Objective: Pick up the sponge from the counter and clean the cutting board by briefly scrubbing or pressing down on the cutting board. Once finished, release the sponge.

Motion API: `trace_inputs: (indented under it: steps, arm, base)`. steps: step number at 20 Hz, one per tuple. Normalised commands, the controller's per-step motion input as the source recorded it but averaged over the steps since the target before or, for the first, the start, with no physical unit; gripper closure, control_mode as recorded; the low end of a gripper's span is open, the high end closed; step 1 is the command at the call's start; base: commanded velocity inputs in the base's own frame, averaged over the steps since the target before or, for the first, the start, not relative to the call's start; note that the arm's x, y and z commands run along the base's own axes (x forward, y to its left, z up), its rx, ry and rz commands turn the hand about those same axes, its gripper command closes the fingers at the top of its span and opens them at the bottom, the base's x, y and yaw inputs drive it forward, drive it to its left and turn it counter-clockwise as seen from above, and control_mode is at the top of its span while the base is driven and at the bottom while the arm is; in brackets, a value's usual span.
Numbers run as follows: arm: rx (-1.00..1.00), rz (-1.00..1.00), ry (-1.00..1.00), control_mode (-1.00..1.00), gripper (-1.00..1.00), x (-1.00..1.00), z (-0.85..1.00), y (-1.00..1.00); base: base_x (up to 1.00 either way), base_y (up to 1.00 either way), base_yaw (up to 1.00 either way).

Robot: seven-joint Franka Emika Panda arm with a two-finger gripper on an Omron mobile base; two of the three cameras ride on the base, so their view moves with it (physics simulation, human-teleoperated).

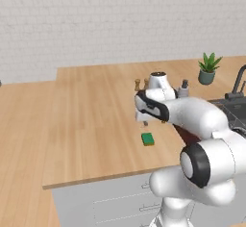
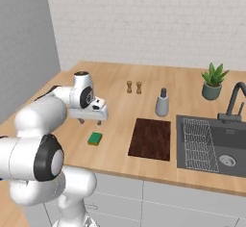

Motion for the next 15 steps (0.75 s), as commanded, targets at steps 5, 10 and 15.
trace_inputs:
  steps: [5, 10, 15]
  arm:
    - [0.00, 0.00, -0.26, -1.00, -1.00, -0.84, 1.00, 0.00]
    - [0.00, 0.00, -0.10, -1.00, -1.00, -0.56, 0.96, 0.00]
    - [0.00, 0.00, -0.05, -1.00, -1.00, -0.66, 0.86, 0.00]
  base:
    - [0.00, 0.00, 0.00]
    - [0.00, 0.00, 0.00]
    - [0.00, 0.00, 0.00]
